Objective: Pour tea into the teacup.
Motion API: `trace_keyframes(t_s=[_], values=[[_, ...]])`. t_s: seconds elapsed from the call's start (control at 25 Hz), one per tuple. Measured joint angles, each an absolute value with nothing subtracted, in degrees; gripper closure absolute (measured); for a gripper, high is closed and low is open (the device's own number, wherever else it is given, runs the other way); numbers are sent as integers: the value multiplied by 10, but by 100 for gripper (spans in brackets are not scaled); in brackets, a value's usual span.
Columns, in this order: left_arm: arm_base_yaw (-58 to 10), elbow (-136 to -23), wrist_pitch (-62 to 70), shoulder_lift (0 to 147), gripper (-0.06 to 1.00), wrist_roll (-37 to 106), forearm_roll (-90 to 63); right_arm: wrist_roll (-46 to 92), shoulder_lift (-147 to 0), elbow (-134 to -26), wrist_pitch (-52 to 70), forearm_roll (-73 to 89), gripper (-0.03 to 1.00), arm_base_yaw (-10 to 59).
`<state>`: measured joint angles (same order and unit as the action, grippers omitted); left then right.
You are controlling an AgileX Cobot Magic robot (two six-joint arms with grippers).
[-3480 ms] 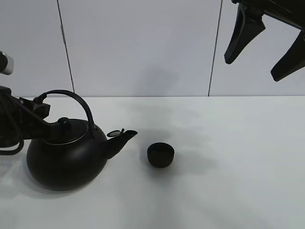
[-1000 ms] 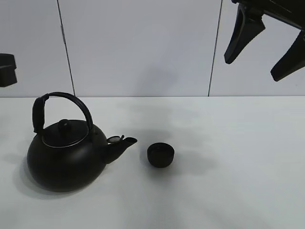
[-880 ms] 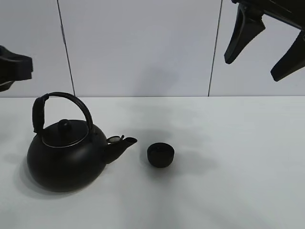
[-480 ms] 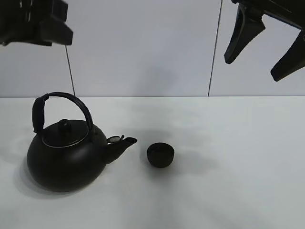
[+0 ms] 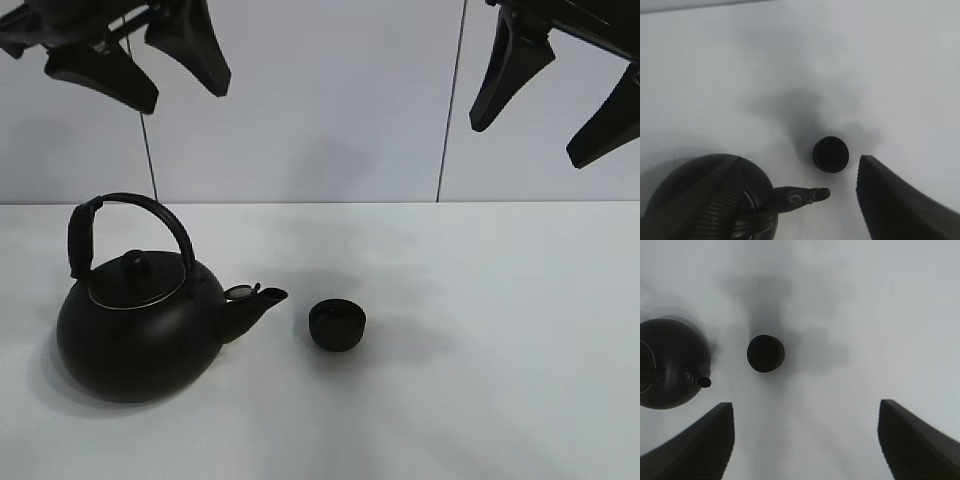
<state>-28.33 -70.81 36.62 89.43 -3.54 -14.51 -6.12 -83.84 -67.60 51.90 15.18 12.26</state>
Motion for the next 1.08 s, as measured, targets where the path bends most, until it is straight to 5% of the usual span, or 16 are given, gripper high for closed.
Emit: trace_keyframes(t_s=[0.28,1.08], values=[[-283,-777,467,968,47,-77,-139,-61,-838,-676,529,152,42,123],[-283,-805,497,969,47,-98,-139,-61,-838,-676,521,152,42,123]])
